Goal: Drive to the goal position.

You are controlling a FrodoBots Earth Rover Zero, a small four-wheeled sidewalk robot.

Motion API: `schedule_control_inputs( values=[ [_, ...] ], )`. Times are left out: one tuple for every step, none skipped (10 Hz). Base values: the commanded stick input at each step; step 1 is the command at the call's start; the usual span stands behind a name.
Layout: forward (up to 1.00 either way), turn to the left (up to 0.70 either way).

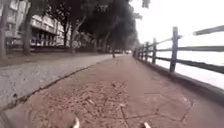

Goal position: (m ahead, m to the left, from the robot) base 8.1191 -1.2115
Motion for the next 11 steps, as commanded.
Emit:
schedule_control_inputs(
  values=[
    [0.7, 0.0],
    [0.7, 0.0],
    [0.7, 0.0],
    [0.7, 0.0],
    [0.7, 0.0],
    [0.7, -0.03],
    [0.7, -0.22],
    [0.7, -0.27],
    [0.7, -0.27],
    [0.7, -0.27],
    [0.7, 0.0]
  ],
)
